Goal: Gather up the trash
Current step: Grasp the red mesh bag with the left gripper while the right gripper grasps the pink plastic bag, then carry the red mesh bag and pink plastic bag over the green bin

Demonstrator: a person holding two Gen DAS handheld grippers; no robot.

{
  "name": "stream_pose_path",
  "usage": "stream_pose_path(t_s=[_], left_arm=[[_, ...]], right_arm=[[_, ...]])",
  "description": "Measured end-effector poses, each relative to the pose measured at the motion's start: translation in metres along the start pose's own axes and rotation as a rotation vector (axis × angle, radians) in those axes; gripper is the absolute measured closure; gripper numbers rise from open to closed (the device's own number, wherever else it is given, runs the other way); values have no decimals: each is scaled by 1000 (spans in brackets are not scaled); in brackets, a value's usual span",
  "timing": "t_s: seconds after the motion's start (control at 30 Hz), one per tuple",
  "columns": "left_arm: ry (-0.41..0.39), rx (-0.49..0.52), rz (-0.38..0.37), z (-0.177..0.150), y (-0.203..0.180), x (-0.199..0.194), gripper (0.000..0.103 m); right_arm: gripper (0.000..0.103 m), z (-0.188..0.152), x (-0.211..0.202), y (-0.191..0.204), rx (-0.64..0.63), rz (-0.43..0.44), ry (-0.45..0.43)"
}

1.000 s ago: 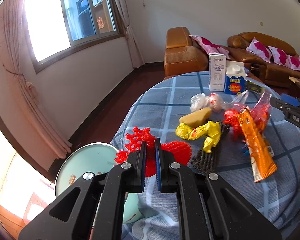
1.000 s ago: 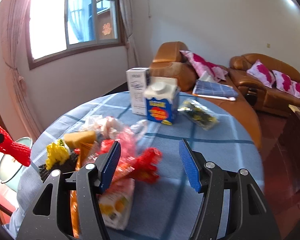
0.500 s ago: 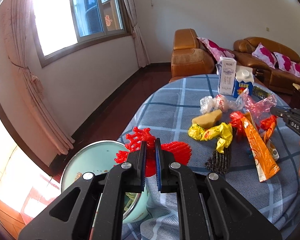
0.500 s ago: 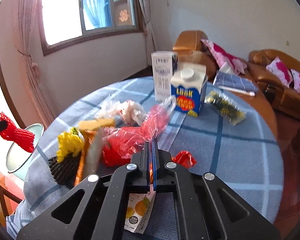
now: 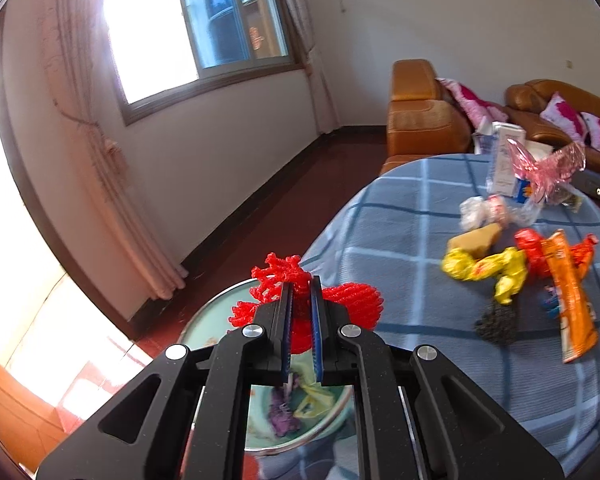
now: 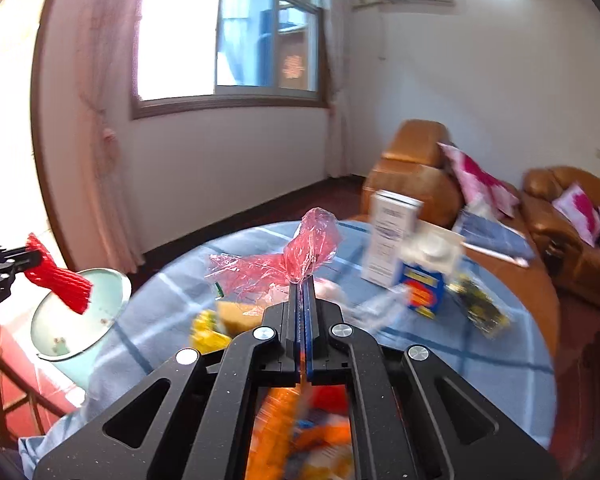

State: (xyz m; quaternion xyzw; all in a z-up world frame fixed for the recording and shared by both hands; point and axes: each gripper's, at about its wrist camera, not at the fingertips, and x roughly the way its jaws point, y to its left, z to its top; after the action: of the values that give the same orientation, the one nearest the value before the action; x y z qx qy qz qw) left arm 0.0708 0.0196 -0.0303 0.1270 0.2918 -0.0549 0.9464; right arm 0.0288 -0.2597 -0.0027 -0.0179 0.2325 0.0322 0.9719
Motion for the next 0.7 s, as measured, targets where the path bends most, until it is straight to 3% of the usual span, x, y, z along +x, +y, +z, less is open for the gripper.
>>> stream_pose_path(t_s=[0.43, 0.7], left_arm=[[69, -31, 161, -25, 56, 14, 95], [66, -53, 194, -33, 74, 10, 95]], right_arm=[[101, 17, 56, 83, -134, 175, 12], [101, 23, 75, 115, -181, 220, 7]])
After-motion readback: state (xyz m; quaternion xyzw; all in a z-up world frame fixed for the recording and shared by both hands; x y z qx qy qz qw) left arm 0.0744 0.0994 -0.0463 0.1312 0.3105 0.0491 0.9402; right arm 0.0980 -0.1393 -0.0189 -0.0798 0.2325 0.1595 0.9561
